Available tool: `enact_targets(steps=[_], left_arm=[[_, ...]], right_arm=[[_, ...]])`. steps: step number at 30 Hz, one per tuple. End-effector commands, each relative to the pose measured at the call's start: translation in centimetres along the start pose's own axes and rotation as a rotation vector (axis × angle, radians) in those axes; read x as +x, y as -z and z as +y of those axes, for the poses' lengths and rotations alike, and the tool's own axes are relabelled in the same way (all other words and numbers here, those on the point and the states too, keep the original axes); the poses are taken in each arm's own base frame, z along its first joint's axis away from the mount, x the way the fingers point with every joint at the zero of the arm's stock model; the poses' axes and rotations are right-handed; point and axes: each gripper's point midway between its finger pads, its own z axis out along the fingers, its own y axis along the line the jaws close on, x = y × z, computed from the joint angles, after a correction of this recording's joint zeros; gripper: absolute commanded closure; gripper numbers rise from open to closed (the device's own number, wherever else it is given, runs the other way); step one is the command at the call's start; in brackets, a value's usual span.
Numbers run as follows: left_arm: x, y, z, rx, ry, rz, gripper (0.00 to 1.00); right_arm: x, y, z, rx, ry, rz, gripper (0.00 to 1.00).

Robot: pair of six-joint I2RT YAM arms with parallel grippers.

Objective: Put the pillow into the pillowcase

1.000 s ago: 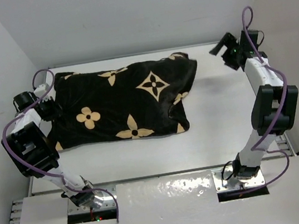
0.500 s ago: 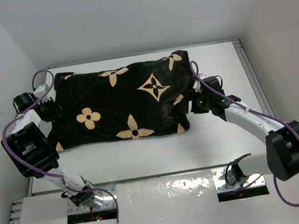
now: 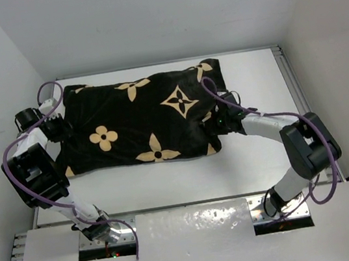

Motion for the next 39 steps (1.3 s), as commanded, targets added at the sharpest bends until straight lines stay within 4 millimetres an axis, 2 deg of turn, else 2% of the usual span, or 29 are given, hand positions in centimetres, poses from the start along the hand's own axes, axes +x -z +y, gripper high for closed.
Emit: enact_targets(steps=[1, 2, 4, 5, 7, 8, 9, 10, 11, 13, 14, 16, 18, 20, 21, 24, 25, 26, 27, 29, 30, 31, 32, 33, 34, 35, 36, 37, 39], left_arm=[[-0.5, 1.6, -0.5, 0.008, -0.025, -0.015, 0.97], [-0.6, 1.7, -0.6, 0.011, -0.039, -0.017, 0.97], [-0.5, 1.7, -1.6, 0.032, -0.068, -0.007, 0.98], [-0.3, 1.4, -2.6, 0.049, -0.101, 0.004, 0.99], [-0.1, 1.1, -3.7, 0.061, -0.141, 0.014, 1.0], [0.2, 0.9, -4.2, 0.069, -0.15, 0.02, 1.0], [0.2, 0.7, -5.2, 0.086, -0.168, 0.022, 1.0], [0.1, 0.6, -5.7, 0.096, -0.174, 0.024, 1.0], [0.3, 0.4, -6.3, 0.117, -0.173, 0.028, 1.0], [0.3, 0.3, -7.6, 0.151, -0.183, 0.037, 1.0], [0.4, 0.3, -8.1, 0.162, -0.186, 0.044, 1.0], [0.7, 0.3, -9.2, 0.189, -0.209, 0.054, 1.0], [1.0, 0.6, -9.9, 0.202, -0.221, 0.069, 1.0], [1.5, 0.8, -10.5, 0.219, -0.222, 0.082, 1.0], [1.6, 0.9, -10.7, 0.225, -0.221, 0.085, 0.99], [2.7, 1.4, -11.5, 0.254, -0.21, 0.121, 0.97], [3.0, 1.6, -11.6, 0.262, -0.221, 0.131, 0.96], [3.6, 1.9, -11.8, 0.271, -0.217, 0.152, 0.94], [3.9, 2.1, -11.8, 0.273, -0.219, 0.159, 0.91], [4.1, 2.7, -11.6, 0.268, -0.233, 0.16, 0.72], [3.8, 2.8, -11.3, 0.261, -0.236, 0.15, 0.64], [3.1, 3.0, -10.9, 0.246, -0.236, 0.123, 0.49], [2.0, 3.4, -9.8, 0.217, -0.218, 0.086, 0.42], [0.3, 3.9, -9.1, 0.191, -0.205, 0.05, 0.37], [0.5, 4.1, -7.9, 0.177, -0.176, 0.048, 0.21], [-1.7, 4.8, -7.3, 0.16, -0.173, 0.006, 0.19], [-4.2, 5.9, -6.5, 0.137, -0.18, -0.042, 0.1], [-4.9, 6.7, -5.5, 0.133, -0.149, -0.058, 0.0], [-7.6, 8.6, -4.4, 0.107, -0.131, -0.129, 0.0]], right_arm=[[-3.1, 0.5, -3.1, 0.106, -0.178, -0.131, 1.0], [-3.4, 1.5, -4.4, 0.147, -0.223, -0.162, 1.0], [-1.2, 2.5, -8.0, 0.226, -0.366, -0.172, 1.0], [0.4, 3.7, -10.2, 0.268, -0.465, -0.207, 1.0], [2.0, 5.0, -12.3, 0.304, -0.567, -0.25, 1.0], [5.0, 5.2, -13.7, 0.344, -0.615, -0.23, 1.0], [4.5, 6.6, -14.9, 0.354, -0.705, -0.313, 1.0], [5.0, 7.0, -15.5, 0.363, -0.75, -0.336, 1.0], [7.2, 7.3, -17.2, 0.41, -0.818, -0.334, 1.0], [7.4, 8.3, -17.8, 0.411, -0.903, -0.401, 1.0], [9.0, 8.4, -18.6, 0.444, -0.945, -0.388, 1.0], [8.8, 9.0, -18.8, 0.43, -0.996, -0.445, 1.0], [9.9, 9.3, -19.4, 0.458, -1.041, -0.453, 1.0], [9.8, 10.1, -20.1, 0.486, -1.054, -0.508, 0.74], [9.4, 10.3, -20.2, 0.481, -1.04, -0.526, 0.69], [7.3, 11.4, -20.9, 0.47, -0.992, -0.565, 0.69], [5.6, 12.2, -20.7, 0.448, -0.977, -0.575, 0.69], [6.0, 12.3, -21.5, 0.484, -0.975, -0.531, 0.69], [5.5, 12.5, -21.6, 0.484, -0.973, -0.514, 0.68], [4.8, 13.0, -21.9, 0.486, -0.978, -0.477, 0.58], [4.6, 13.3, -22.0, 0.487, -0.979, -0.477, 0.31], [4.4, 13.7, -22.0, 0.494, -0.975, -0.479, 0.17], [4.1, 14.4, -22.4, 0.515, -0.961, -0.516, 0.02], [3.8, 14.8, -22.4, 0.519, -0.952, -0.537, 0.01], [3.2, 15.4, -22.5, 0.526, -0.931, -0.56, 0.01], [2.8, 15.9, -22.5, 0.528, -0.917, -0.579, 0.01], [2.2, 16.6, -22.5, 0.53, -0.898, -0.602, 0.01], [1.3, 17.6, -22.3, 0.535, -0.881, -0.611, 0.01], [0.2, 19.1, -22.1, 0.552, -0.84, -0.613, 0.01]])
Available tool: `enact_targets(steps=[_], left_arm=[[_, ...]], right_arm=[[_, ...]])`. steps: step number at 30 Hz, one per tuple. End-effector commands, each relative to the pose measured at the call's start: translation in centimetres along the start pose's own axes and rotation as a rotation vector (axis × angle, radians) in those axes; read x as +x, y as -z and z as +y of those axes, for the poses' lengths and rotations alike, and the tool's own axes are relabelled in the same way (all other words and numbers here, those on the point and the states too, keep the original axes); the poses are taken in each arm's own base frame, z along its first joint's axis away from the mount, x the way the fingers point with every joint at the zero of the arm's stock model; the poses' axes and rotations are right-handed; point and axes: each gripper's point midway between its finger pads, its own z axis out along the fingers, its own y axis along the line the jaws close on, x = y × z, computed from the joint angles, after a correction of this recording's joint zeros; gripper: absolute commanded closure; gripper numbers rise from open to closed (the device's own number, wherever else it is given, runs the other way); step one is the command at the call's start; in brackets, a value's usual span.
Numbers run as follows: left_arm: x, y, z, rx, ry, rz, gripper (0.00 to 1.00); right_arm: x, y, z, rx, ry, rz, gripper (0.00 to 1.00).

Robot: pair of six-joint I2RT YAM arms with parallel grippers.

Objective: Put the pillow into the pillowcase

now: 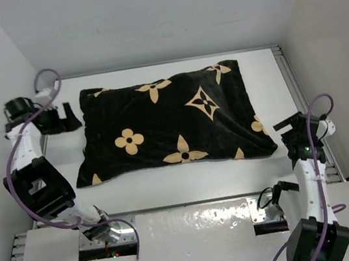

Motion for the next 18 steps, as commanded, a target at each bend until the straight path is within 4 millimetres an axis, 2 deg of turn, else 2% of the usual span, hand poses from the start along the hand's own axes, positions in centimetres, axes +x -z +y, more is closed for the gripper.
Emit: enact_targets(steps=[1, 2, 3, 4, 6, 8, 12, 18], left_arm=[[-6.2, 4.8, 2.3, -0.061, -0.015, -0.189, 0.0], [-6.4, 6.0, 3.7, -0.093, 0.005, -0.215, 0.0], [-7.0, 6.9, 4.2, -0.117, 0.013, -0.239, 0.0], [-7.3, 8.2, 5.7, -0.181, 0.015, -0.267, 0.0], [-7.3, 9.3, 7.2, -0.252, 0.01, -0.28, 0.0], [-6.4, 10.2, 8.6, -0.321, 0.017, -0.261, 0.0], [-4.7, 10.9, 9.6, -0.347, 0.042, -0.222, 0.0], [-4.1, 10.9, 8.8, -0.319, 0.062, -0.215, 0.0]], right_arm=[[-3.9, 2.0, 2.1, -0.022, 0.076, -0.073, 0.01], [-4.2, 2.2, 2.5, -0.041, 0.102, -0.07, 0.01], [-3.8, 2.6, 3.7, -0.102, 0.11, -0.021, 0.01], [-4.5, 3.0, 4.6, -0.145, 0.12, -0.014, 0.01], [-4.3, 4.1, 6.8, -0.247, 0.139, 0.066, 0.01], [-4.5, 4.7, 7.5, -0.276, 0.2, 0.097, 0.01], [-5.6, 6.6, 7.8, -0.264, 0.292, 0.105, 0.01], [-6.8, 8.8, 9.2, -0.322, 0.305, 0.066, 0.01]])
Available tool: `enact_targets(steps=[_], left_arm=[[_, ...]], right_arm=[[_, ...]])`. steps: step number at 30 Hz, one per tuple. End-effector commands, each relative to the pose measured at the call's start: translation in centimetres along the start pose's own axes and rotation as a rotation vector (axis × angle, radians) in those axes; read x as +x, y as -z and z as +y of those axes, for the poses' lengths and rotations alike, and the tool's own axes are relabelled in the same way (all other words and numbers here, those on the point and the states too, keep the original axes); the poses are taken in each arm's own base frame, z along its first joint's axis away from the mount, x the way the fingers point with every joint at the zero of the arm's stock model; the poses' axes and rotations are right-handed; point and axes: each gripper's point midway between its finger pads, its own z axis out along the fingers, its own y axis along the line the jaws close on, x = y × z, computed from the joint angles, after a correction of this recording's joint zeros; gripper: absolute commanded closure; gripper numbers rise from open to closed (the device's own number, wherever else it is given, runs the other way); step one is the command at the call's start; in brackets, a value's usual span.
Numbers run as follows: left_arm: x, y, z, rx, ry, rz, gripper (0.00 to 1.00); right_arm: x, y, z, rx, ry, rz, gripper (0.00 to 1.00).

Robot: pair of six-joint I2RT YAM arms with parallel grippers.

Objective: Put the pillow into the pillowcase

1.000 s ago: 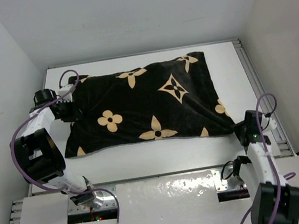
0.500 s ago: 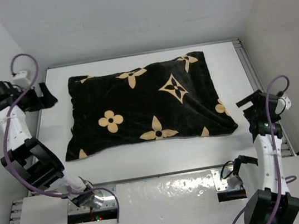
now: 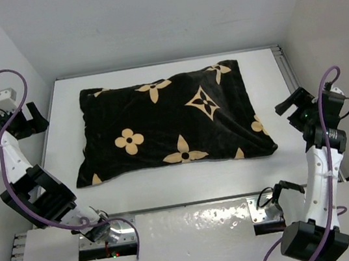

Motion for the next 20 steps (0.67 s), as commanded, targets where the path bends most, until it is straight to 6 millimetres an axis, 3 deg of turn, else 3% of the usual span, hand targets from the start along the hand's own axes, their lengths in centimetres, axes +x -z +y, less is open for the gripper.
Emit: enact_targets(steps=[1, 8, 20], left_arm=[[-0.6, 1.3, -0.3, -0.003, -0.014, -0.03, 0.0], [-1.5, 2.6, -0.6, -0.024, -0.046, -0.056, 0.0], [-1.3, 3.2, -1.4, -0.002, -0.046, -0.054, 0.0]], right_arm=[[-0.8, 1.6, 1.3, -0.049, 0.036, -0.012, 0.01], [-1.3, 2.8, 1.9, -0.054, 0.04, -0.014, 0.01], [-3.6, 4.7, 2.1, -0.028, 0.049, -0.127, 0.01]])
